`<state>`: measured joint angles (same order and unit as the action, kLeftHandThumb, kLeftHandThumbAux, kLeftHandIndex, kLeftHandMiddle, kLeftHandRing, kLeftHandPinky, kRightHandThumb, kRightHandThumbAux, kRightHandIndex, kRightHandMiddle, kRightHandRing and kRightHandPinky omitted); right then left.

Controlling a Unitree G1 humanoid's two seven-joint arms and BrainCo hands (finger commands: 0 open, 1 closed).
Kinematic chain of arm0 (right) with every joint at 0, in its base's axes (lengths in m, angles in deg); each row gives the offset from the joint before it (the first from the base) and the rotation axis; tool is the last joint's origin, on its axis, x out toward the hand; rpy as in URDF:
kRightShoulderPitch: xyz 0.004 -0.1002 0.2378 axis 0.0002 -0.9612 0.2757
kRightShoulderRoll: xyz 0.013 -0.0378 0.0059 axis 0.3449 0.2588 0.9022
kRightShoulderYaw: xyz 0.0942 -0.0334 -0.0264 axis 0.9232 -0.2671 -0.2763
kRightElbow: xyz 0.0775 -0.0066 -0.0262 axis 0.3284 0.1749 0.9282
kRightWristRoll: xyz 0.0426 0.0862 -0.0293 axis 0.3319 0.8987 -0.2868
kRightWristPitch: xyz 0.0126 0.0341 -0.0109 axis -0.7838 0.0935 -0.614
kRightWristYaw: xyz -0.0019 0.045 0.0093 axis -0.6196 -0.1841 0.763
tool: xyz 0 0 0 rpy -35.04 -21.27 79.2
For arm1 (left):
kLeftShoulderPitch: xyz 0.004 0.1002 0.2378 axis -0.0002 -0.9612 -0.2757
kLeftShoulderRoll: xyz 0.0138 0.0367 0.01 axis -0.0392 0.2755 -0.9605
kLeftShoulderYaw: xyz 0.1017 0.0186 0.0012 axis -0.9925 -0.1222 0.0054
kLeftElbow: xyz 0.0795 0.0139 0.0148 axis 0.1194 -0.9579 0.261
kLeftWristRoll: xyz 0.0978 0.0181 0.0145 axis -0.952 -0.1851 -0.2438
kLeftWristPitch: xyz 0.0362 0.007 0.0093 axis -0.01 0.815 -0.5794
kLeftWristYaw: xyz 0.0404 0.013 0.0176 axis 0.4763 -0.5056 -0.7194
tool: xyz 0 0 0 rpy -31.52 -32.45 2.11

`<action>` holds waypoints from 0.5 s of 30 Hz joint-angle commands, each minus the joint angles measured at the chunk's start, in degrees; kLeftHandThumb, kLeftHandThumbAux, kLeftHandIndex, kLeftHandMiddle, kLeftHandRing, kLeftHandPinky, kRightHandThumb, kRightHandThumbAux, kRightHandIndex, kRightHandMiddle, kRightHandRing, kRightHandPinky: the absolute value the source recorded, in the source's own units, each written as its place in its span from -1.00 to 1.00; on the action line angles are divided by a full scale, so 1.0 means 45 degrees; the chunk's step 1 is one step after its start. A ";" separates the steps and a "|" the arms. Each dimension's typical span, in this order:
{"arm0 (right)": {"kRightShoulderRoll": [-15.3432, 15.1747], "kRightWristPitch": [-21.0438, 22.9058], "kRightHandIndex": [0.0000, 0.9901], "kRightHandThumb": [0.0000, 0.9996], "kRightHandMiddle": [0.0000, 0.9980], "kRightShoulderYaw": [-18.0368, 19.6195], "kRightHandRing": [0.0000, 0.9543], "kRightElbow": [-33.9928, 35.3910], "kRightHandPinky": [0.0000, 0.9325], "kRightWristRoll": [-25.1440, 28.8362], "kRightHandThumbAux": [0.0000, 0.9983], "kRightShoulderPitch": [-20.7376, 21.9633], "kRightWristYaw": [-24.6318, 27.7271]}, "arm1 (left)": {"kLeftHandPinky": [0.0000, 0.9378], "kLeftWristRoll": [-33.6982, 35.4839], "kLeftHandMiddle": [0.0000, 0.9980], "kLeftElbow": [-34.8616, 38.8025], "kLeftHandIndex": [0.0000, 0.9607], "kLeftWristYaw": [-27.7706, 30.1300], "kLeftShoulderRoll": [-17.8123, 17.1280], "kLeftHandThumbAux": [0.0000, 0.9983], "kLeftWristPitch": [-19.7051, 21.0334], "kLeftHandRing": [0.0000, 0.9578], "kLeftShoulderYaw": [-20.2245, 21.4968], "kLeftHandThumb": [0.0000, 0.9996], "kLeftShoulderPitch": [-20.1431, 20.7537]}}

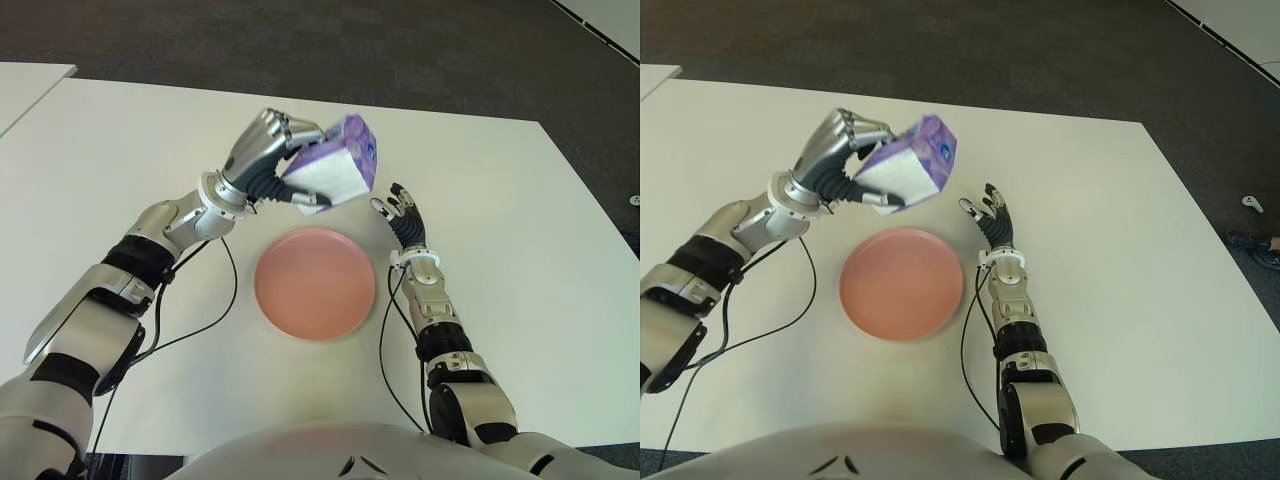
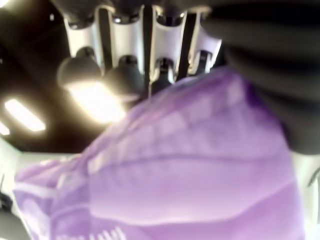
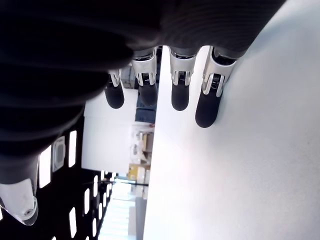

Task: Put the tissue paper into the plate.

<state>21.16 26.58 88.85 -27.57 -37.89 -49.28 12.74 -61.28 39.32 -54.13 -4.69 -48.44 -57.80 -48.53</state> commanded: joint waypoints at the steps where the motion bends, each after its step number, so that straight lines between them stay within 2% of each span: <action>1: 0.0188 0.0629 -0.81 -0.70 -0.81 -0.0079 -0.83 -0.0478 -0.75 0.0037 0.15 -0.0454 0.0060 | 0.81 -0.0412 0.72 0.0141 -0.08 0.1250 -0.0103 0.40 -0.0224 0.79 -0.0239 0.49 -0.0566; 5: 0.0175 0.0582 -0.81 -0.70 -0.81 -0.0059 -0.82 -0.0499 -0.74 0.0058 0.15 -0.0447 0.0064 | 0.80 -0.0429 0.70 0.0586 -0.08 0.3422 -0.0436 0.40 0.0489 0.78 -0.0625 0.48 -0.1102; 9: 0.0163 0.0533 -0.80 -0.69 -0.81 -0.0048 -0.82 -0.0540 -0.74 0.0065 0.15 -0.0430 0.0066 | 0.79 0.0065 0.68 0.1146 -0.08 0.5033 -0.0623 0.40 0.1024 0.76 -0.0462 0.48 -0.1418; 15: 0.0140 0.0465 -0.80 -0.69 -0.81 -0.0023 -0.82 -0.0580 -0.74 0.0091 0.15 -0.0419 0.0089 | 0.78 0.1136 0.67 0.2372 -0.08 0.7981 -0.0788 0.40 0.2396 0.76 -0.0191 0.49 -0.1938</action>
<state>21.06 26.47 88.86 -27.79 -37.88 -49.18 12.71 -58.70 47.30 -23.83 -7.45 -40.36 -59.28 -55.96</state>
